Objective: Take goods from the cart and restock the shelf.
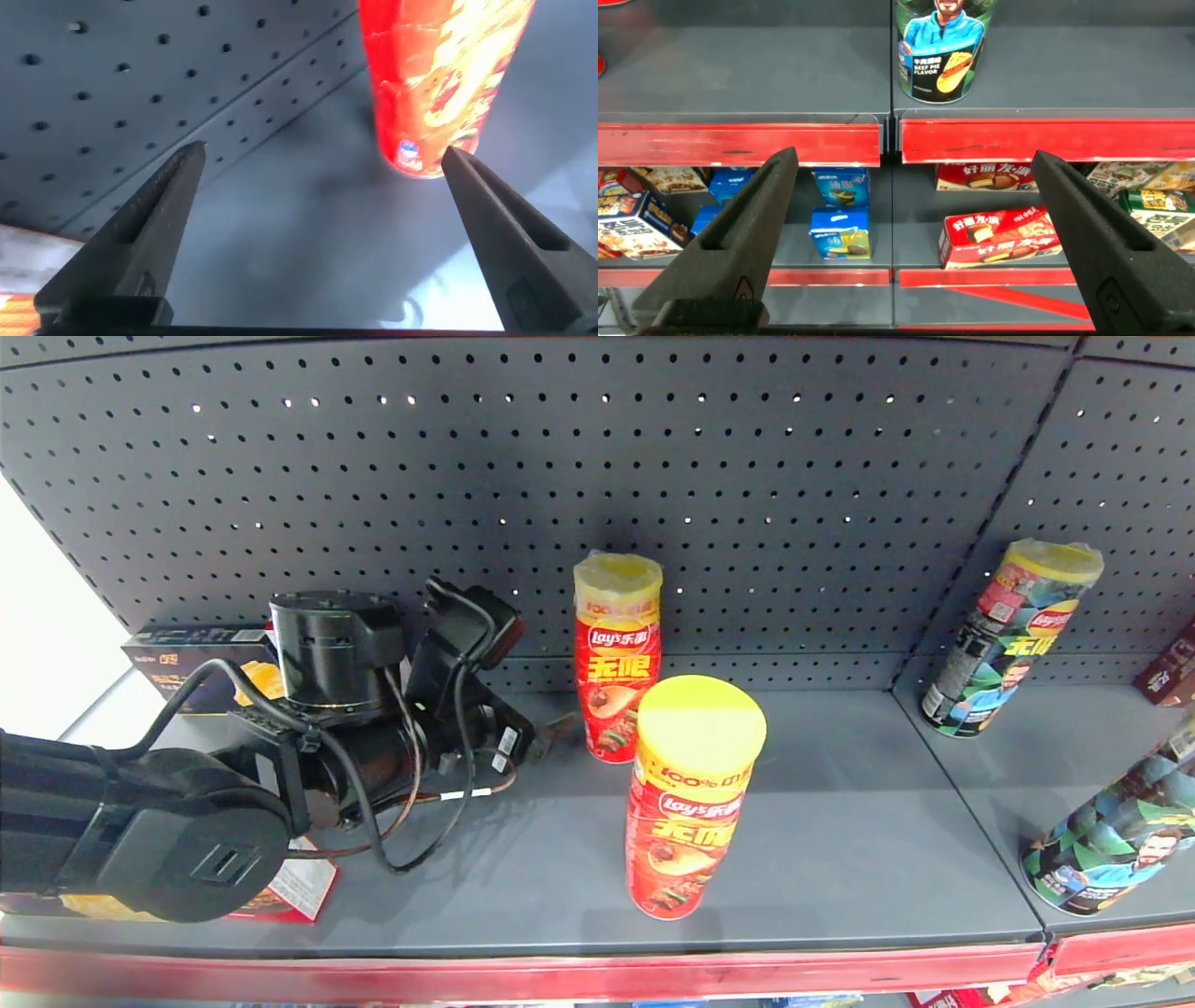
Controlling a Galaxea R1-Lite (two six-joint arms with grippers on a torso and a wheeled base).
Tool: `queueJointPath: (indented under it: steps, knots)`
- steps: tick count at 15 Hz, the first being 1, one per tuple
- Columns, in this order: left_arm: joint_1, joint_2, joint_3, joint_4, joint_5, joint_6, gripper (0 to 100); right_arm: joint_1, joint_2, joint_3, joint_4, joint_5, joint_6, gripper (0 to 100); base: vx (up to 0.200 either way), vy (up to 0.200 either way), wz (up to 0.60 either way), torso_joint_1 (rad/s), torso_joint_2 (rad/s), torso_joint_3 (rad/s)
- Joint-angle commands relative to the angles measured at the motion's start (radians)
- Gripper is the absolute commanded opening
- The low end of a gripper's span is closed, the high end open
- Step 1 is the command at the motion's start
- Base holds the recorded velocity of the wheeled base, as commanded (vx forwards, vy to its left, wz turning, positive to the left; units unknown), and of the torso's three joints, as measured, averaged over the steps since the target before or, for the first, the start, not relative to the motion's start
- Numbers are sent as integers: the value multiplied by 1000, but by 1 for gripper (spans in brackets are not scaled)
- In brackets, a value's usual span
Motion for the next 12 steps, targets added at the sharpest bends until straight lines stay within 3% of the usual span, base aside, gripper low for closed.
queueJointPath:
  steps: [1, 4, 12]
  knots:
    - [6, -11, 6, 1, 42, 49, 100, 0, 2, 0, 0, 1, -1, 100, 0, 0, 0, 0, 0, 0]
    - [11, 16, -12, 1, 91, 65, 100, 0, 2, 0, 0, 1, 1, 100, 0, 0, 0, 0, 0, 0]
    - [22, 138, -132, 1, 91, 57, 100, 0, 2, 0, 0, 1, 1, 100, 0, 0, 0, 0, 0, 0]
